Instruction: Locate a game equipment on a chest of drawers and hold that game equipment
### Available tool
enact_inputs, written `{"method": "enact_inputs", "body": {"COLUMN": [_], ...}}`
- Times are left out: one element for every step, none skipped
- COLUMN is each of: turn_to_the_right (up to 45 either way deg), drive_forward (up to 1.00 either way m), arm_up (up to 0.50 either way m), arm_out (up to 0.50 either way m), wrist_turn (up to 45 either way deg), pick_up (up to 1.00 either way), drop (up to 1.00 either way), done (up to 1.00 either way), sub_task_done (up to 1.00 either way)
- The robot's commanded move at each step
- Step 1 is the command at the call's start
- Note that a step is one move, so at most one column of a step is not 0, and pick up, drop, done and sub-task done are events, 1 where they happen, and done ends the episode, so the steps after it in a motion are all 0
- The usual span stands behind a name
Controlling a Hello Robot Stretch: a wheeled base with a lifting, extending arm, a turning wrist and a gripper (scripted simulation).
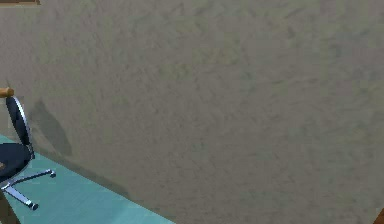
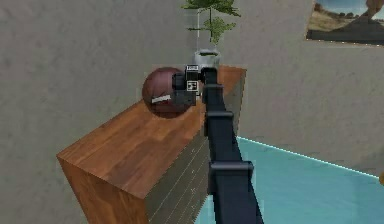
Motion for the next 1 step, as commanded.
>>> {"method": "enact_inputs", "body": {"turn_to_the_right": [0.0], "drive_forward": [0.0], "arm_up": [0.0], "arm_out": [0.0], "wrist_turn": [0.0], "pick_up": [0.0], "drop": [0.0], "done": [1.0], "sub_task_done": [0.0]}}
